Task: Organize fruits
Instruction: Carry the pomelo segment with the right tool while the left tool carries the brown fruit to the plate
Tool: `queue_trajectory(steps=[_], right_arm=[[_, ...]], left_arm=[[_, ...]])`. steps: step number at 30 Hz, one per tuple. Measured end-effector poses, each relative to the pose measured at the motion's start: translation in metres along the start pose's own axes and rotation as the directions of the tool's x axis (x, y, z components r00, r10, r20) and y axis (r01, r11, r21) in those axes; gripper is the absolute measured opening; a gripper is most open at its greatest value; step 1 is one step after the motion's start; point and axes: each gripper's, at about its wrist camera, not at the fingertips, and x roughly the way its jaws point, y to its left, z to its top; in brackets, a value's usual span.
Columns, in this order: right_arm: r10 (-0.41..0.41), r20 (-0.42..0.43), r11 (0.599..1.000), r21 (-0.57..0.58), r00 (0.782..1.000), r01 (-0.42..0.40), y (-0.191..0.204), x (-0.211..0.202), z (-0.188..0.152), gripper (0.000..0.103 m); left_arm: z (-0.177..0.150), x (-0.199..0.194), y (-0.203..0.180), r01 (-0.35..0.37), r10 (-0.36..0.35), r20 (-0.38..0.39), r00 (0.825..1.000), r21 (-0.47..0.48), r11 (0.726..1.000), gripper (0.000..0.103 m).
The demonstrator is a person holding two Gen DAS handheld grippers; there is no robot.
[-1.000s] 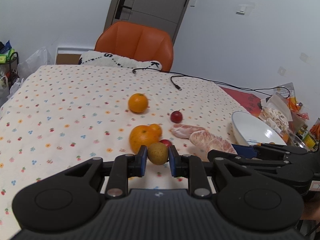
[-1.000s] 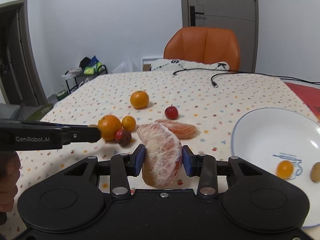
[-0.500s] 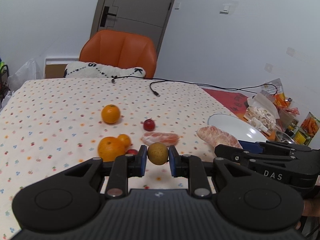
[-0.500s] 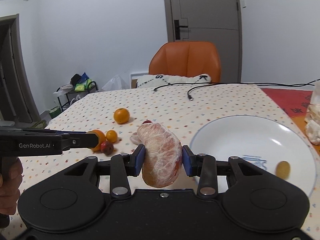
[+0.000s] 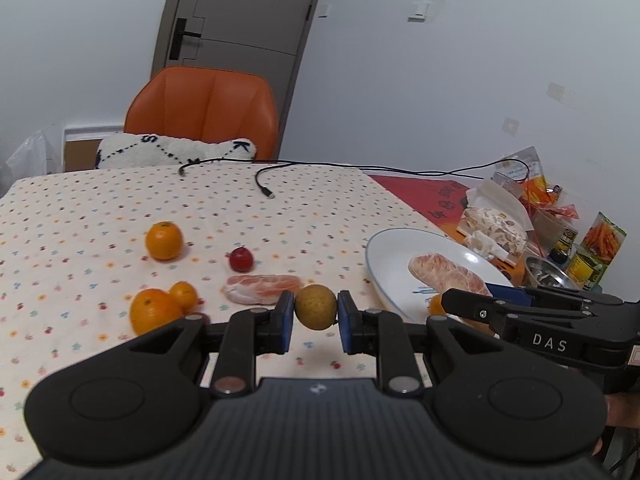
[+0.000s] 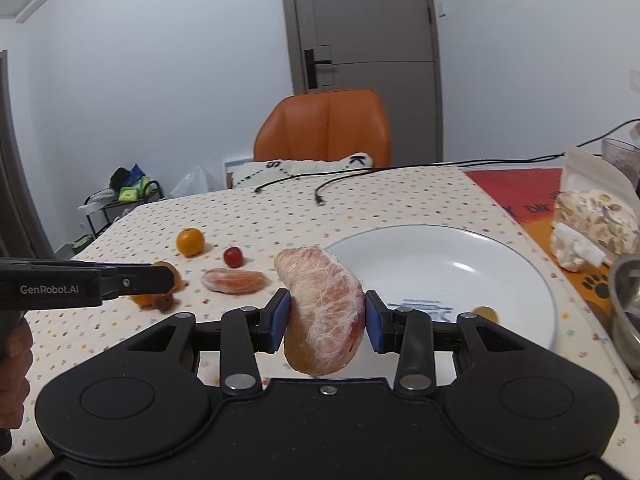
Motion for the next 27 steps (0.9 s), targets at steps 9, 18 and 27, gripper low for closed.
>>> queue_trajectory(steps=[9, 18, 27], right_arm=[[-0.043, -0.006, 0.999, 0.03, 0.999, 0.043, -0.021, -0.003, -0.006, 0.038], [-0.088, -0.002, 0.994, 0.072, 0.996, 0.088, -0.039, -0.006, -0.01, 0.038], [-0.114, 0.022, 0.988, 0.11, 0.993, 0.111, -0.057, -0.024, -0.016, 0.045]], left_arm=[[-0.001, 0.011, -0.016, 0.03, -0.03, -0.013, 0.999, 0.019, 0.999, 0.021], [0.0, 0.022, -0.032, 0.054, -0.053, -0.027, 0.998, 0.042, 0.998, 0.021], [0.003, 0.032, -0.054, 0.07, -0.068, -0.031, 0.997, 0.075, 0.995, 0.021]])
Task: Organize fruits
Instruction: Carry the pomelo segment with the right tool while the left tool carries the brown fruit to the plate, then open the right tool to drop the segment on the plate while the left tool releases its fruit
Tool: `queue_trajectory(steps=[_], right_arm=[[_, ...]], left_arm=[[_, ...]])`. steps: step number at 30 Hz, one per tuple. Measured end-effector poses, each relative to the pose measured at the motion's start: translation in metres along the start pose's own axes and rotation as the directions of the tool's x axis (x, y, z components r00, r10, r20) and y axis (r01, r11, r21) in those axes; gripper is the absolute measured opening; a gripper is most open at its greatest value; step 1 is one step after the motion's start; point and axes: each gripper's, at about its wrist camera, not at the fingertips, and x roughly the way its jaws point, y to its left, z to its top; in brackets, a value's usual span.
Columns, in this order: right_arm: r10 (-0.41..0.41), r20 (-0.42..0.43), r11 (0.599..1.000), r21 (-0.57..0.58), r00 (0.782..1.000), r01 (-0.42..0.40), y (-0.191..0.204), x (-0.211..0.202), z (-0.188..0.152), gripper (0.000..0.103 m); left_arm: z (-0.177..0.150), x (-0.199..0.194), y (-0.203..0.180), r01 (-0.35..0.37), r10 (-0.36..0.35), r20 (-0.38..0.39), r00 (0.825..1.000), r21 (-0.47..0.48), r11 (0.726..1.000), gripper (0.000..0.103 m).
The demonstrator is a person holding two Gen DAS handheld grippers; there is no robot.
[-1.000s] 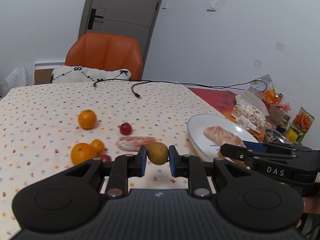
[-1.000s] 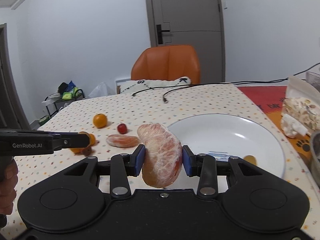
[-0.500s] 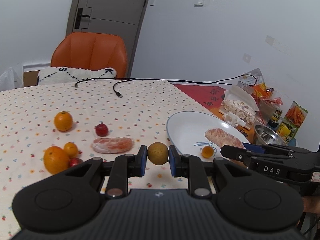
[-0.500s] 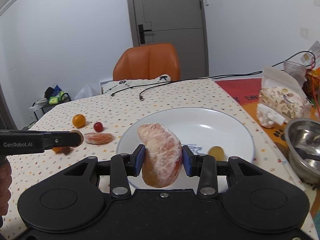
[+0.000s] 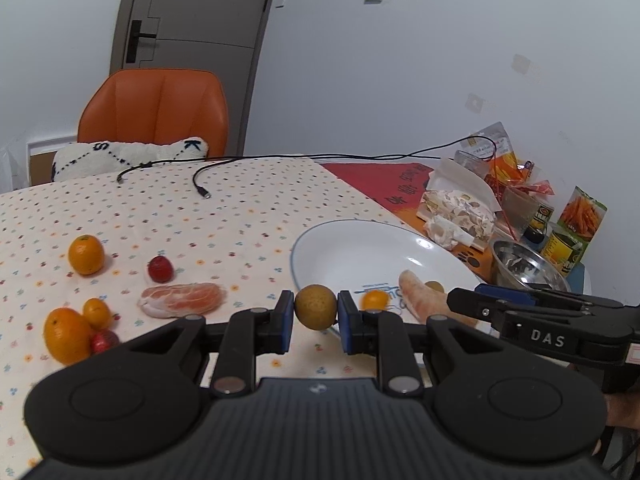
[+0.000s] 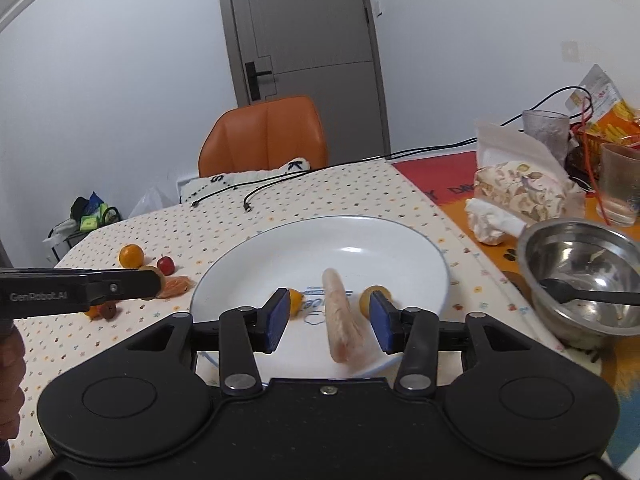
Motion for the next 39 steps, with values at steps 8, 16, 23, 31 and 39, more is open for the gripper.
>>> queue_trajectory(steps=[8, 16, 23, 31, 39], right_arm=[[-0.02, 0.008, 0.999, 0.034, 1.0, 0.019, -0.02, -0.018, -0.005, 0.046], [-0.015, 0.004, 0.998, 0.055, 1.0, 0.014, -0.028, -0.024, -0.011, 0.046], [-0.005, -0.001, 0.998, 0.064, 1.0, 0.005, -0.025, -0.025, -0.014, 0.051], [0.008, -0.005, 0.998, 0.062, 1.0, -0.008, -0.017, -0.023, -0.014, 0.052], [0.024, 0.007, 0.998, 0.054, 1.0, -0.025, -0.004, -0.023, -0.012, 0.069]], left_arm=[[0.003, 0.01, -0.02, 0.016, -0.016, -0.003, 1.0, 0.026, 1.0, 0.021], [0.006, 0.018, -0.033, 0.031, -0.031, -0.005, 1.0, 0.037, 0.999, 0.022], [0.009, 0.015, -0.032, 0.008, -0.008, -0.001, 1.0, 0.025, 1.0, 0.028], [0.005, 0.007, -0.017, -0.034, 0.034, -0.016, 0.999, -0.002, 0.999, 0.058], [0.005, -0.009, -0.003, -0.09, 0.09, 0.0, 0.996, -0.001, 0.996, 0.077]])
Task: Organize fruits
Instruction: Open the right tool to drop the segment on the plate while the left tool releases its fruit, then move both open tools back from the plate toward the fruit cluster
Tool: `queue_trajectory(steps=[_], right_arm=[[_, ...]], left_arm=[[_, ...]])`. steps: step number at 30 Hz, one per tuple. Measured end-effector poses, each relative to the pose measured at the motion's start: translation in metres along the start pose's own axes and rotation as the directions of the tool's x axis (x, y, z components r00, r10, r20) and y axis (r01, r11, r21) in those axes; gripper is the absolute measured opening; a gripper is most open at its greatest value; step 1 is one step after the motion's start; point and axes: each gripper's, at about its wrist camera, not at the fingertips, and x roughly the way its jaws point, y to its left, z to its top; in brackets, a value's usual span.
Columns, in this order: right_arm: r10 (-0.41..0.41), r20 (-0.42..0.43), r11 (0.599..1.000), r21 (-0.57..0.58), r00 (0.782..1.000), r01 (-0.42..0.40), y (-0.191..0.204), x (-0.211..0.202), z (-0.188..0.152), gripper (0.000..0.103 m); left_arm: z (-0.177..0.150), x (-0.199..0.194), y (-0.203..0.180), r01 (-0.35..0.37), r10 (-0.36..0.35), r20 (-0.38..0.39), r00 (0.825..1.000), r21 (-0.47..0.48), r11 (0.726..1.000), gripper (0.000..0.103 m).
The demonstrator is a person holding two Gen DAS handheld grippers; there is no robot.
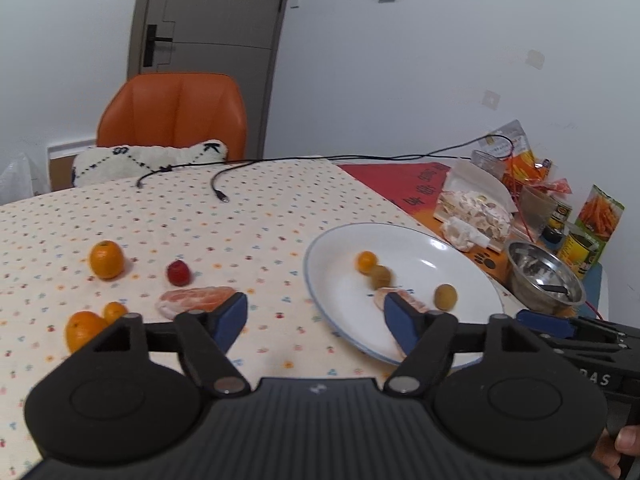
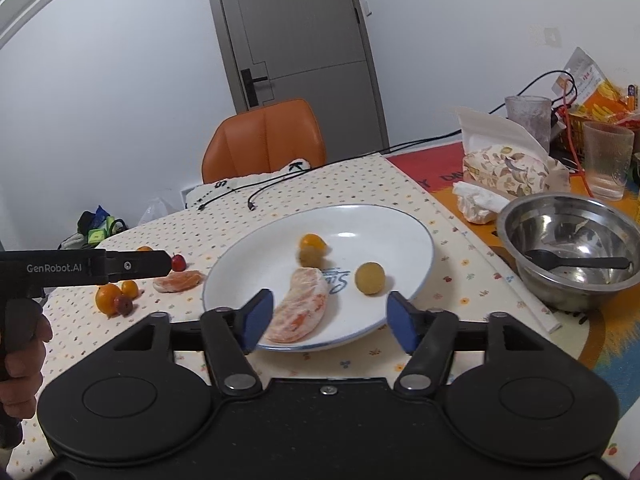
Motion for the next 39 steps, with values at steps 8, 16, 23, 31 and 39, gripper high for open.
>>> queue_trajectory(steps=[8, 16, 23, 31, 39], right_arm=[[-0.003, 0.033, 0.999, -0.047, 0.999, 0.004, 0.02, -0.003, 0.004, 0.098], [0.013, 0.037, 0.998, -0.06, 0.999, -0.01, 0.032, -0.001, 0.007, 0.103], [0.026, 0.028, 0.997, -0.078, 0.999, -0.024, 0.045, 0.002, 0.008, 0.103], [0.048, 0.021, 0.994, -0.104, 0.999, -0.046, 0.059, 0.005, 0.01, 0.103], [0.081, 0.005, 0.99, -0.12, 0.997, -0.08, 0.074, 0.012, 0.011, 0.103]], left_arm=[[-0.004, -0.014, 0.016, -0.063, 0.063, 0.01, 0.998, -0.005, 0.998, 0.083], [-0.007, -0.027, 0.032, -0.092, 0.092, 0.021, 0.996, -0.03, 0.995, 0.085], [-0.008, -0.038, 0.044, -0.116, 0.118, 0.036, 0.992, -0.044, 0.992, 0.086], [-0.007, -0.048, 0.06, -0.142, 0.145, 0.048, 0.988, -0.07, 0.987, 0.086], [-0.009, -0.054, 0.074, -0.168, 0.172, 0.048, 0.984, -0.081, 0.982, 0.086]])
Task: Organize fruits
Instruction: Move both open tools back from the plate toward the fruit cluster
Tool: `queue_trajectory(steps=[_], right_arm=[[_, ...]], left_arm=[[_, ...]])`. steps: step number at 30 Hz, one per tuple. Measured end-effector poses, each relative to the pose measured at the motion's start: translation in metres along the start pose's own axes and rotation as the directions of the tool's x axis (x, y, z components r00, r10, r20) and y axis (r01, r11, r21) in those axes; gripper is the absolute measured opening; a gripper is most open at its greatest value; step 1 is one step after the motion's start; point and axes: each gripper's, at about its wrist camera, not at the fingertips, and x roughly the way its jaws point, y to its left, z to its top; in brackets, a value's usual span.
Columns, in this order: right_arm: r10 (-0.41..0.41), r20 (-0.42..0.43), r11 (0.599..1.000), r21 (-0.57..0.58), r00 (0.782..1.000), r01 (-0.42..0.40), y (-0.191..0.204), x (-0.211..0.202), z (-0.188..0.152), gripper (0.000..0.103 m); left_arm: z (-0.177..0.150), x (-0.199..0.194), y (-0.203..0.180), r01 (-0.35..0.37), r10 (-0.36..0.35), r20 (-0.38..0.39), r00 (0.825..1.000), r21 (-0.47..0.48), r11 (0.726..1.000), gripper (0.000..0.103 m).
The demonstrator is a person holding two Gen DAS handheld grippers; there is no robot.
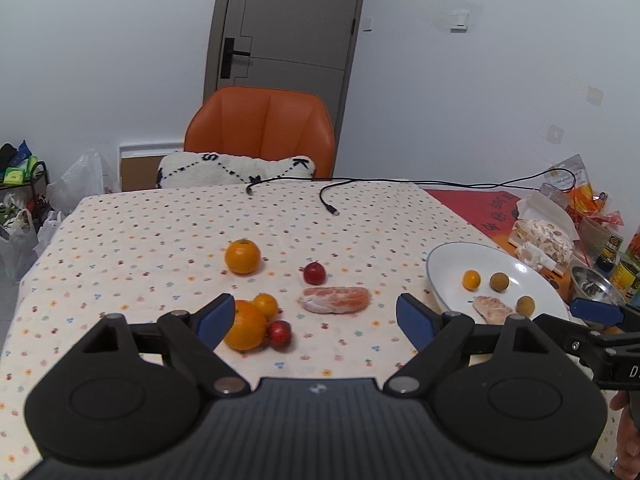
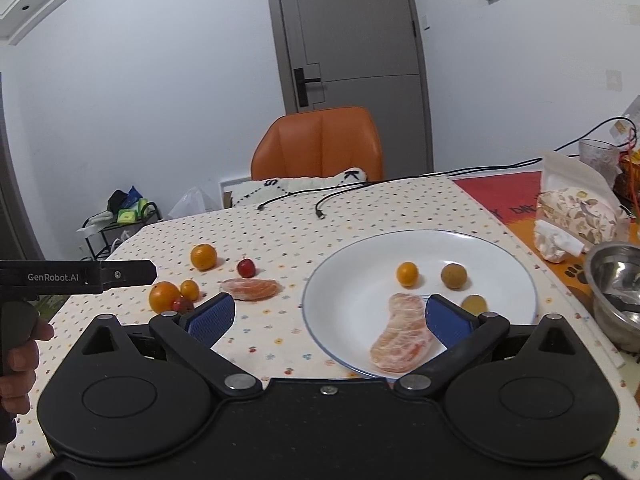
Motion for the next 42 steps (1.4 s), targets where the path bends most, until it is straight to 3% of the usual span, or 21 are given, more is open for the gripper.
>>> queue_trajectory(steps=[9, 23, 37, 42], right_arm=[[0.059, -0.01, 0.998, -0.015, 0.998, -0.059, 0.016, 0.012, 0.002, 0.102], [0.119, -0.059, 0.992, -0.024, 0.991, -0.12, 0.039, 0.041, 0.001, 0.083], [0.19, -0.125, 0.98, -0.033, 0.974, -0.196, 0.065, 0.077, -0.001, 0.065], [0.213, -0.161, 0.974, -0.04, 0.964, -0.222, 0.077, 0.091, -0.003, 0.06]], left_arm=[[-0.004, 0.003, 0.023, -0.001, 0.0, -0.014, 1.0, -0.044, 0.999, 0.086], [-0.014, 0.014, 0.05, -0.017, 0.015, -0.017, 1.0, -0.09, 0.996, 0.082], [-0.019, 0.027, 0.07, -0.008, 0.002, -0.049, 0.999, -0.121, 0.993, 0.055], [-0.019, 0.025, 0.081, -0.01, 0.003, -0.044, 0.999, -0.144, 0.99, 0.055]])
